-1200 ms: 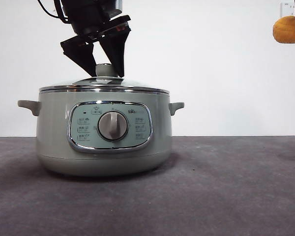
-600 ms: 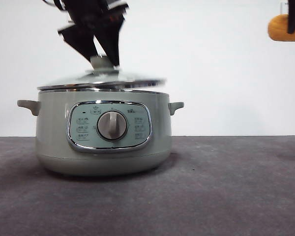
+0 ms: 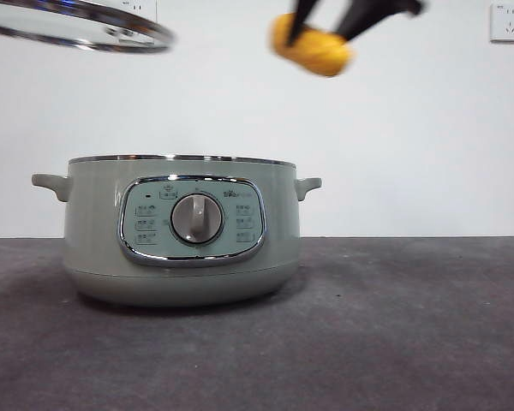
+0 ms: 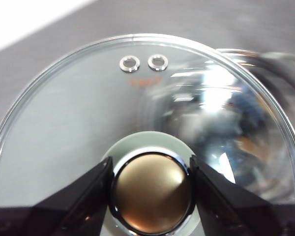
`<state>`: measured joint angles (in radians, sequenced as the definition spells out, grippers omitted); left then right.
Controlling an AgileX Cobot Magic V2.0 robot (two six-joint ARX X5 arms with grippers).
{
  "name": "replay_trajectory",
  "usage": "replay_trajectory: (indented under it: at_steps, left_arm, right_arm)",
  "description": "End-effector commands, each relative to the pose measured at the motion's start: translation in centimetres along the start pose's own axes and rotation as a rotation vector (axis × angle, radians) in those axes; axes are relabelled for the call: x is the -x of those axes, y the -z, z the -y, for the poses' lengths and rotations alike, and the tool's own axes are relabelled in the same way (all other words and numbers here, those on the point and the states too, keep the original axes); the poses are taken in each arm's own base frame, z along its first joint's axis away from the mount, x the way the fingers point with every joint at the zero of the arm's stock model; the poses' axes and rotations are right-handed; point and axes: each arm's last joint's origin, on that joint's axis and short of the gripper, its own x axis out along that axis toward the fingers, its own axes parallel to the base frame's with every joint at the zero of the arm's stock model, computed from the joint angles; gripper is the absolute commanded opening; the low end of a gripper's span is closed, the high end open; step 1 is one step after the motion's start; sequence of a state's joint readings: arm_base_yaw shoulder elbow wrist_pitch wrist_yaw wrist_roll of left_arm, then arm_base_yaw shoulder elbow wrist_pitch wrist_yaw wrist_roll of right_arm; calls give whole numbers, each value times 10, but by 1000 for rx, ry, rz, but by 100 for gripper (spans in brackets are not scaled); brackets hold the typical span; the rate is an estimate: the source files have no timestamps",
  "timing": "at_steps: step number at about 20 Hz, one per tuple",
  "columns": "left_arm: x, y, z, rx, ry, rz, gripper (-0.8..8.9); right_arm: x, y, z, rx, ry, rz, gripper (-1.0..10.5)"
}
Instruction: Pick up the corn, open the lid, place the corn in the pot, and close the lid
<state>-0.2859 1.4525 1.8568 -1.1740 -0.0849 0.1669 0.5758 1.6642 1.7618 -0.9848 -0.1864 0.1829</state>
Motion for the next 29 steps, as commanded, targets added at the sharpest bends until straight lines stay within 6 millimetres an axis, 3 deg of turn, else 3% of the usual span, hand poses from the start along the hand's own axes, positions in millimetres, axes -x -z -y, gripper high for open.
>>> replay_trajectory:
  at_steps: [1, 7, 10, 14, 19, 21, 25, 29]
  left_arm:
    - [21, 4, -18, 30, -67, 66, -9]
    - [45, 24, -47, 130, -149, 48, -9]
    - [47, 27, -51, 150, -124, 44, -9]
    - [47, 27, -51, 152, -126, 44, -9]
    - [46, 27, -51, 152, -126, 45, -9]
    - [46, 27, -51, 152, -126, 44, -9]
    - [46, 26, -50, 154, -74, 57, -9]
    - [44, 26, -50, 157, -72, 52, -9]
  right_arm:
    - [-31, -15, -15, 17, -32, -10, -17]
    - [-119, -40, -38, 64, -70, -46, -17]
    - [-160, -36, -41, 77, -65, -90, -17]
    - [-201, -22, -36, 83, -45, -172, -16]
    - [-213, -14, -38, 127, -37, -216, -6]
    - [-215, -12, -37, 132, -35, -230, 107]
    - [-215, -9, -36, 139, -29, -259, 496]
    - [-215, -8, -36, 137, -28, -268, 512]
